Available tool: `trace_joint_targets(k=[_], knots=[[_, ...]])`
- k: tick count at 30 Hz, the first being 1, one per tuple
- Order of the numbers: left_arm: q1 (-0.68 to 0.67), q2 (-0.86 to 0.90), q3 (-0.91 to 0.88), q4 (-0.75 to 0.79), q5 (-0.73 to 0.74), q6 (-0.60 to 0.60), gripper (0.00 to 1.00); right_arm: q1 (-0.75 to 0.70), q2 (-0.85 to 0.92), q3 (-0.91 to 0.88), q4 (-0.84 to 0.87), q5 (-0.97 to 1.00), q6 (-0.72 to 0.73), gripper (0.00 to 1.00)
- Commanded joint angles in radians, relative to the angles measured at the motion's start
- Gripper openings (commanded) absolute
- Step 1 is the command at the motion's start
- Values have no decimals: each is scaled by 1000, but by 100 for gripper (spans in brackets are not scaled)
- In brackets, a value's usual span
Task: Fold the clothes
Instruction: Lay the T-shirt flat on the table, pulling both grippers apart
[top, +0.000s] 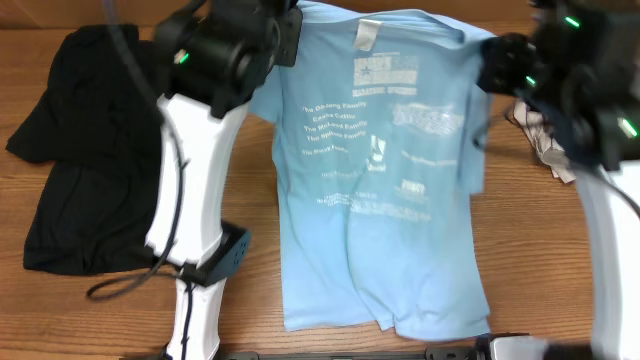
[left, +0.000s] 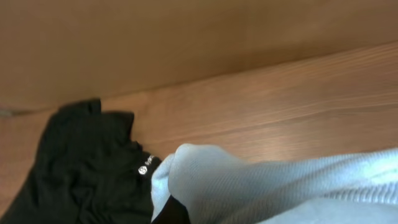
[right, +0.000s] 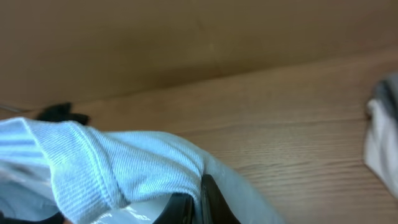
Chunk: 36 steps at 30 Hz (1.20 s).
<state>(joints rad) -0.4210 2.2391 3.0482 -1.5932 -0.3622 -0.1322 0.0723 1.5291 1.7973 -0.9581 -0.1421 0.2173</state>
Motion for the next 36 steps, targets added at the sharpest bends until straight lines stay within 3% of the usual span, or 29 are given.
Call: trace_joint_targets(k=[1, 7, 17, 19, 20, 21, 22, 23, 24, 25, 29, 36], knots=[[70, 128, 1, 35, -106, -52, 4, -29, 160, -3, 60, 62, 10, 4], [101, 345, 0, 200, -53, -51, 4, -29, 408, -3, 310, 61, 10, 4], [103, 591, 0, 472, -44, -51, 4, -28, 660, -3, 691, 61, 11, 4], [103, 618, 0, 520, -44, -51, 5, -28, 695, -3, 749, 61, 11, 14], [105, 623, 0, 535, -44, -51, 11, -28, 708, -3, 770, 62, 10, 22], [106, 630, 0, 549, -44, -51, 26, -28, 716, -3, 784, 61, 10, 42], [108, 630, 0, 557, -44, -51, 54, -28, 723, -3, 802, 62, 10, 61], [109, 630, 0, 563, -44, -51, 71, -28, 723, -3, 812, 63, 10, 72], [112, 629, 0, 568, -44, -51, 84, -28, 723, -3, 820, 63, 10, 90], [114, 626, 4, 567, -44, -50, 96, -29, 720, -2, 827, 62, 10, 100], [121, 597, 41, 490, -35, -48, 100, -39, 672, 20, 769, 61, 11, 100], [127, 474, 88, 255, 97, -22, 100, -40, 464, 37, 398, -23, 11, 100]])
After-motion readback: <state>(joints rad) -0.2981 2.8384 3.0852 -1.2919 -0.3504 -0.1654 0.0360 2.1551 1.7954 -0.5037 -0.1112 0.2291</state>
